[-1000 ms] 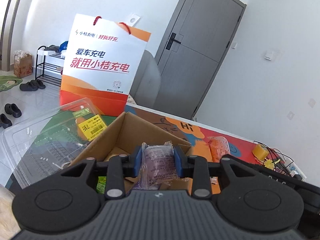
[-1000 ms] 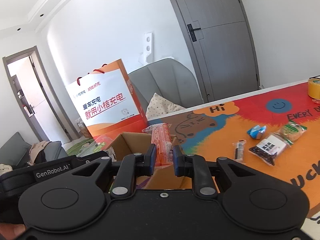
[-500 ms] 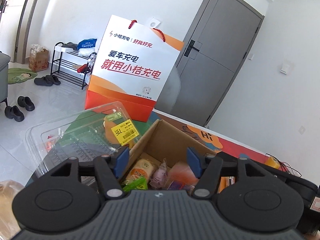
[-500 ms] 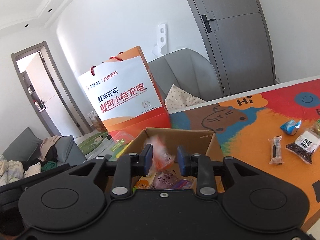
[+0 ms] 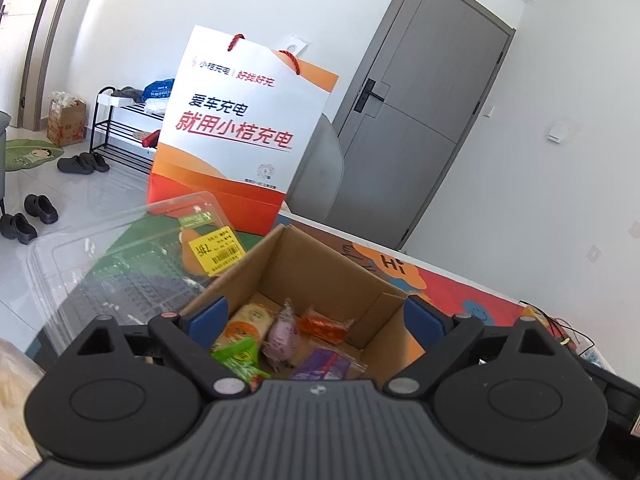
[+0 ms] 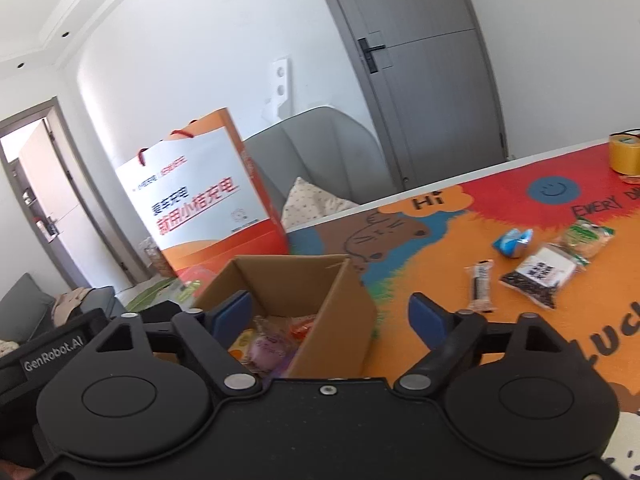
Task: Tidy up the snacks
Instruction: 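Move both open tools back over the remaining snacks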
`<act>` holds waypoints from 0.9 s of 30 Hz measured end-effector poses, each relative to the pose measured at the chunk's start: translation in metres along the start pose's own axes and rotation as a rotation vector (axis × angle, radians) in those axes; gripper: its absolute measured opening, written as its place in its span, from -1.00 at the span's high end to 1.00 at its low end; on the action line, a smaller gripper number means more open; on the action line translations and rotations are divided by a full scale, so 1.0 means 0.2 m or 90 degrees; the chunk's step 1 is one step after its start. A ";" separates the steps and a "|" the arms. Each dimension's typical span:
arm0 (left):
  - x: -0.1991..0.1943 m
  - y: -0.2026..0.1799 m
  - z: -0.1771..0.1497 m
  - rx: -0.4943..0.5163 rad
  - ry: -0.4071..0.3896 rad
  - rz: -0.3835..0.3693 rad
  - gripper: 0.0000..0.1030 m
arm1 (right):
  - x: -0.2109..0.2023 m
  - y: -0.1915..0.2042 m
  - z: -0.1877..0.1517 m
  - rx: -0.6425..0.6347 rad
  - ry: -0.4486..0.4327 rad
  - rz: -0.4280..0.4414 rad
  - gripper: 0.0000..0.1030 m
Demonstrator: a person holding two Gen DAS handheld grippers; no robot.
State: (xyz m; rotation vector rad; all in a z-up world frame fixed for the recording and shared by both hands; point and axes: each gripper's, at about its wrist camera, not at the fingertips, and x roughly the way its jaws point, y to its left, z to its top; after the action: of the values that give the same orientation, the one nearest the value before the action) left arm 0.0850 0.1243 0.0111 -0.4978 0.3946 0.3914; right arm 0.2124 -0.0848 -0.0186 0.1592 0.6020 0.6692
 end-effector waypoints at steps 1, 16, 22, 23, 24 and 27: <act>0.01 -0.02 -0.01 0.006 0.003 0.000 -0.85 | -0.01 -0.02 0.00 0.001 -0.002 -0.007 -0.83; 0.05 -0.31 -0.11 0.091 0.051 -0.035 -0.89 | -0.16 -0.31 -0.03 0.045 -0.017 -0.074 -0.99; 0.08 -0.40 -0.12 0.106 0.059 -0.045 -0.89 | -0.23 -0.44 -0.02 0.073 -0.030 -0.098 -0.99; 0.09 -0.41 -0.13 0.109 0.061 -0.049 -0.89 | -0.24 -0.46 -0.02 0.075 -0.032 -0.102 -0.99; 0.09 -0.43 -0.13 0.111 0.063 -0.053 -0.89 | -0.25 -0.48 -0.02 0.077 -0.035 -0.106 -0.99; 0.11 -0.48 -0.15 0.122 0.071 -0.062 -0.89 | -0.28 -0.54 -0.01 0.088 -0.040 -0.114 -0.99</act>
State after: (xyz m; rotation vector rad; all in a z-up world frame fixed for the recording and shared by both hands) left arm 0.1396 0.0375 0.0137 -0.3507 0.5085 0.2287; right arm 0.2336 -0.2049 -0.0290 0.2506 0.5944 0.4479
